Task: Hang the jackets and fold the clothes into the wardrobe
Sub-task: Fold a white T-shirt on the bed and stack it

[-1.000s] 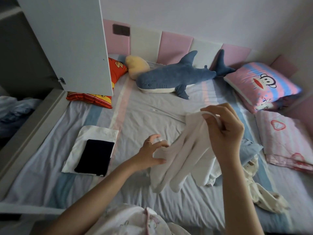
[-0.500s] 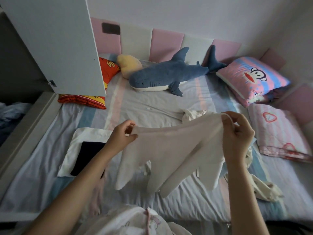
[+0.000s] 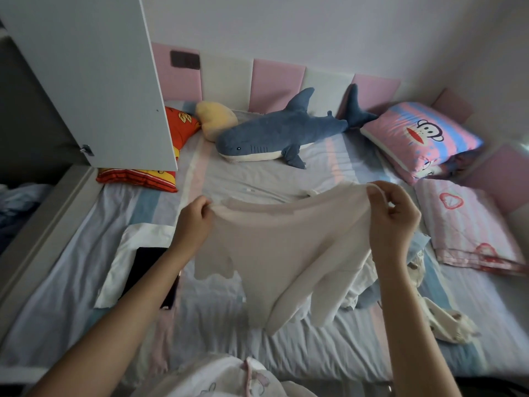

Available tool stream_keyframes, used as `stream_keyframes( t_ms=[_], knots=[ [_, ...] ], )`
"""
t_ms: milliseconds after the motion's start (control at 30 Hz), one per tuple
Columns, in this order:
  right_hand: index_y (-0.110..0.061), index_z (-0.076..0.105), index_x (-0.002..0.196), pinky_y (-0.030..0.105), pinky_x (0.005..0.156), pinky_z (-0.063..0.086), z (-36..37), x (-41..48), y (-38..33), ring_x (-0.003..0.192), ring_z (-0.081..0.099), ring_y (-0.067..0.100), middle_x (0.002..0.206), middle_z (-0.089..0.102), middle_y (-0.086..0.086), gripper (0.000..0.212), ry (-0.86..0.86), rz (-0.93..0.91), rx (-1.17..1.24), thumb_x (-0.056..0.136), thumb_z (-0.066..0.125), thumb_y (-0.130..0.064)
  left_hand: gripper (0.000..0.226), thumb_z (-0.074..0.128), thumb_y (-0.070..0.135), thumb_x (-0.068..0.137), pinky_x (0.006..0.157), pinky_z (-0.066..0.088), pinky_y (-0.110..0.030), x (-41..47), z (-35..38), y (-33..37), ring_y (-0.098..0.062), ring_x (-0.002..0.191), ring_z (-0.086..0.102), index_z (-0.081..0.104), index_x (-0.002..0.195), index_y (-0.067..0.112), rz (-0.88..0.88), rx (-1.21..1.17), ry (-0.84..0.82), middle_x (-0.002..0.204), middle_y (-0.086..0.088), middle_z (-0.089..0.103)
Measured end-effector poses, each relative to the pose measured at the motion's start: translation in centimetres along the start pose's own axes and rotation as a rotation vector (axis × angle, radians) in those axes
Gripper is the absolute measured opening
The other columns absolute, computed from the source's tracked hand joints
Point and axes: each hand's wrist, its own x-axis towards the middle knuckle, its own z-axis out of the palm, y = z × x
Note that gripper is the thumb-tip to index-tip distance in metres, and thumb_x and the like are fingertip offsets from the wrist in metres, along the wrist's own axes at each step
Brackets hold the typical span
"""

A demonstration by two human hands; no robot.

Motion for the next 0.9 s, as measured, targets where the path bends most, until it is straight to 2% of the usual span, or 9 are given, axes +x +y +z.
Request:
stream_keyframes(
  t_ms=[133,200,267,400,534,601,734,834,901],
  knots=[
    [-0.021,0.058,0.084,0.015,0.058,0.035,-0.3,1.2,1.1,0.061,0.048,-0.006,0.067,0.059,-0.024,0.009,0.043,-0.052,-0.086,0.087,0.064,-0.016,0.022,0.04,0.024,0.09,0.05,0.024,-0.032,1.2,-1.6,3.3,-0.016,0.055,0.039,0.038,0.07,0.016,0.189,0.065,-0.001,0.058,0.005,0.042],
    [-0.02,0.056,0.082,0.025,0.057,0.031,-0.1,1.9,2.6,0.065,0.05,0.007,0.066,0.057,-0.012,0.018,-0.285,0.082,-0.325,0.081,0.074,-0.024,0.028,0.045,0.04,0.087,0.051,0.028,-0.03,1.9,-1.9,4.2,-0.017,0.058,0.044,0.036,0.07,0.02,0.227,0.205,-0.263,0.062,0.002,0.046],
    [-0.016,0.061,0.081,0.031,0.062,0.032,-0.2,2.1,4.4,0.074,0.054,0.021,0.072,0.059,0.0,0.021,-0.542,0.104,-0.588,0.077,0.077,-0.029,0.027,0.061,0.034,0.085,0.056,0.035,-0.031,3.0,-2.1,4.4,-0.022,0.068,0.051,0.04,0.083,0.016,0.17,0.331,-0.437,0.076,-0.005,0.054],
    [-0.013,0.066,0.092,0.03,0.065,0.037,-0.9,2.8,4.2,0.076,0.057,0.024,0.074,0.062,0.004,0.018,-0.156,0.099,-0.44,0.084,0.07,-0.028,0.028,0.06,0.005,0.081,0.056,0.028,-0.032,4.8,-3.8,5.9,-0.025,0.068,0.044,0.036,0.096,0.011,0.314,0.296,-0.196,0.079,-0.01,0.049],
    [-0.011,0.069,0.097,0.032,0.074,0.042,-1.6,4.3,5.4,0.087,0.062,0.029,0.089,0.069,0.01,0.016,-0.27,0.07,-0.57,0.09,0.063,-0.023,0.014,0.053,-0.007,0.079,0.058,0.032,-0.034,6.4,-5.0,5.1,-0.039,0.071,0.053,0.052,0.09,0.001,0.423,0.486,-0.085,0.081,-0.02,0.058],
    [-0.007,0.07,0.094,0.027,0.073,0.039,-1.8,4.1,5.5,0.086,0.062,0.026,0.09,0.068,0.008,0.014,-0.18,-0.019,-0.538,0.09,0.061,-0.017,0.015,0.052,-0.011,0.074,0.052,0.033,-0.038,6.5,-5.1,4.9,-0.038,0.063,0.049,0.049,0.078,0.003,0.482,0.457,-0.022,0.072,-0.017,0.053],
    [-0.008,0.07,0.091,0.023,0.068,0.034,-1.6,3.7,4.7,0.075,0.055,0.018,0.081,0.064,0.002,0.014,0.048,0.037,-0.414,0.089,0.061,-0.018,0.019,0.055,-0.004,0.074,0.05,0.027,-0.029,6.2,-5.2,4.8,-0.027,0.058,0.044,0.044,0.069,0.011,0.483,0.376,0.184,0.066,-0.007,0.047],
    [-0.013,0.071,0.093,0.029,0.07,0.038,-1.7,3.4,6.4,0.081,0.061,0.025,0.083,0.068,0.007,0.016,-0.041,0.209,-0.479,0.089,0.061,-0.025,0.015,0.075,0.007,0.073,0.057,0.038,-0.029,5.9,-4.6,3.4,-0.032,0.066,0.058,0.061,0.071,0.008,0.326,0.352,0.123,0.072,-0.011,0.064],
    [-0.015,0.071,0.093,0.033,0.071,0.043,-2.0,2.8,6.9,0.08,0.061,0.024,0.082,0.067,0.005,0.016,-0.004,0.177,-0.456,0.09,0.06,-0.026,0.016,0.081,0.011,0.07,0.061,0.044,-0.031,5.7,-4.2,2.8,-0.031,0.068,0.063,0.067,0.073,0.005,0.284,0.301,0.082,0.073,-0.013,0.069]
  ],
)
